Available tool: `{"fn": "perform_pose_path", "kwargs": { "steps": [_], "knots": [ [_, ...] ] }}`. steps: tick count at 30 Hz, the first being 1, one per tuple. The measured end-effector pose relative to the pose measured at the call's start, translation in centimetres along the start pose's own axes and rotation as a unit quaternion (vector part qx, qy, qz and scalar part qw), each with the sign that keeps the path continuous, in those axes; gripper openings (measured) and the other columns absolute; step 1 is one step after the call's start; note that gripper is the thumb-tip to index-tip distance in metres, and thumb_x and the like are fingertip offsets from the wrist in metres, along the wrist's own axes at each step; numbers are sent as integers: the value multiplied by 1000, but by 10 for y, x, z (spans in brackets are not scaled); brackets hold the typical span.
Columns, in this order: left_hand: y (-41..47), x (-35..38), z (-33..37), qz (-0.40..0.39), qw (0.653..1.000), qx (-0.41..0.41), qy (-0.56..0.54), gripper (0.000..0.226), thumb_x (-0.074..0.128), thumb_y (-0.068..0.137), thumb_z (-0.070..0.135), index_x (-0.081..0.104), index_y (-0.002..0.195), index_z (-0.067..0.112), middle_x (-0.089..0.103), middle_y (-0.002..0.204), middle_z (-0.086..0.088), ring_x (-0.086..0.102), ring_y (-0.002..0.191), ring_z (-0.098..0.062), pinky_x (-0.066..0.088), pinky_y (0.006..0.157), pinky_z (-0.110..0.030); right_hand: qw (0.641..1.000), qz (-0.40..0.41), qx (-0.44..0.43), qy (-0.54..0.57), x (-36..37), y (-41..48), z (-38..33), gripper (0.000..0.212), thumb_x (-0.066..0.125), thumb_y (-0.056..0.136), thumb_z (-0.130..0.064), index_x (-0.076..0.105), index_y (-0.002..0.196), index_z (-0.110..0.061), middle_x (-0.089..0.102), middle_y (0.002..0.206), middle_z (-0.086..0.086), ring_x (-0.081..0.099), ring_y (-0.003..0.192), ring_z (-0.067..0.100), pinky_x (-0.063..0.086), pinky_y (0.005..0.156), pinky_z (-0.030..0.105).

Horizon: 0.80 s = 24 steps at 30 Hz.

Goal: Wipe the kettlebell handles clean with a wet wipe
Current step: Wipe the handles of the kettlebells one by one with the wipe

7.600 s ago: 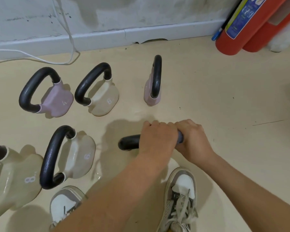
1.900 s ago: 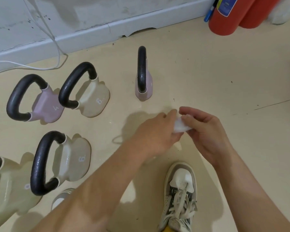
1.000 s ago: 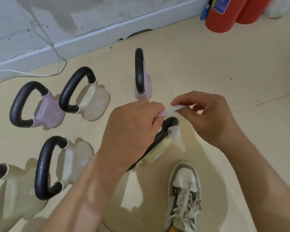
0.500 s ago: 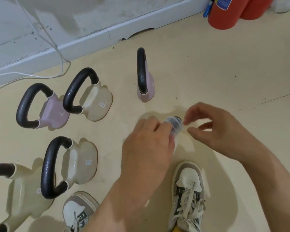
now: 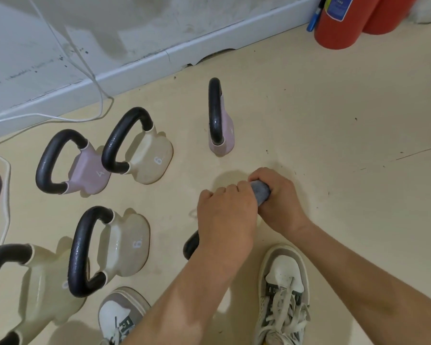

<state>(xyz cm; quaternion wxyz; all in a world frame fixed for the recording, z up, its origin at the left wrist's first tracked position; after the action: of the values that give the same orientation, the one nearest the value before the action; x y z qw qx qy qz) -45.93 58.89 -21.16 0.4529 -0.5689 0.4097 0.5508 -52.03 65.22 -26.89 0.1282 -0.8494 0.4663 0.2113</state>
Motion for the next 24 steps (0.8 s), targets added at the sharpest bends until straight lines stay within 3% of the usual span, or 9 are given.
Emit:
{"fn": "perform_pose_path", "kwargs": {
  "steps": [3, 5, 7, 8, 10, 12, 16, 20, 24],
  "knots": [
    [21, -1, 18, -39, 998, 28, 40, 23, 68, 76, 17, 59, 96, 13, 60, 88, -3, 56, 82, -21, 26, 66, -33, 993, -5, 114, 42, 8, -6, 24, 26, 53, 82, 12, 63, 88, -11, 58, 80, -1, 54, 74, 9, 48, 69, 24],
    [35, 11, 27, -106, 993, 37, 29, 27, 55, 85, 13, 53, 112, 12, 56, 106, -4, 52, 103, -24, 27, 74, -33, 980, -23, 160, 118, 14, -9, 29, 42, 45, 87, 22, 56, 81, -18, 59, 68, -14, 53, 63, -10, 43, 59, 6],
    [40, 16, 24, -150, 988, 23, -3, 21, 56, 83, 14, 52, 104, 19, 54, 95, -1, 55, 101, -24, 28, 76, -32, 956, -56, 214, 191, 21, -10, 38, 39, 44, 89, 24, 61, 91, -11, 60, 65, -18, 52, 61, -11, 40, 54, 3],
    [39, 19, 18, -164, 986, 6, -35, 17, 57, 82, 16, 51, 97, 21, 51, 85, 2, 57, 95, -24, 30, 74, -31, 955, -75, 221, 184, 21, -10, 38, 31, 46, 90, 21, 62, 100, -4, 62, 75, -10, 53, 70, -4, 41, 57, 4],
    [30, 24, 1, -190, 973, -48, -123, 16, 60, 80, 26, 53, 94, 22, 47, 76, 5, 55, 80, -22, 35, 68, -30, 985, -64, 133, 87, 9, -4, 30, 23, 59, 84, 12, 62, 98, -6, 58, 93, 5, 53, 80, 13, 45, 68, 18],
    [17, 27, -12, -198, 961, -81, -175, 16, 61, 80, 34, 53, 88, 23, 48, 72, 7, 52, 71, -19, 38, 63, -29, 995, -58, -25, -76, -2, -2, 2, 33, 65, 66, 5, 61, 95, -10, 59, 97, 4, 56, 79, 19, 46, 70, 31],
    [-16, 22, -26, -156, 970, -79, -170, 25, 54, 81, 39, 46, 63, 24, 52, 58, 6, 52, 59, -15, 37, 60, -29, 892, -144, -267, -335, 20, -20, -71, 20, 47, 60, -1, 59, 73, -10, 56, 64, 4, 51, 56, 26, 35, 55, 31],
    [-57, 28, -57, -134, 970, -127, -159, 30, 54, 79, 42, 48, 57, 22, 55, 60, 7, 54, 66, -12, 42, 63, -29, 771, -340, -259, -473, 74, -40, -97, 22, 44, 85, -8, 41, 65, -16, 45, 62, -2, 47, 58, 21, 30, 61, 31],
    [-75, 31, -78, -93, 967, -167, -168, 32, 60, 78, 38, 39, 58, 25, 49, 67, 9, 48, 73, -14, 38, 56, -27, 749, -430, -222, -452, 101, -35, -104, 26, 57, 81, -16, 42, 60, -17, 44, 61, -2, 41, 51, 15, 28, 49, 26]
  ]
}}
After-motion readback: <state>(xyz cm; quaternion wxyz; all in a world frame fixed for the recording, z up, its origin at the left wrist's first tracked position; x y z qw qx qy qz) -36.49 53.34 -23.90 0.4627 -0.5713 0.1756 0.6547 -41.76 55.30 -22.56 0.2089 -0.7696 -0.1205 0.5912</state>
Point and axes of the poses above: each hand's wrist, its own y-axis towards the middle knuckle, its own x-axis out of the palm, z = x × y, the point moved 9 cm from there along y, towards the middle knuckle
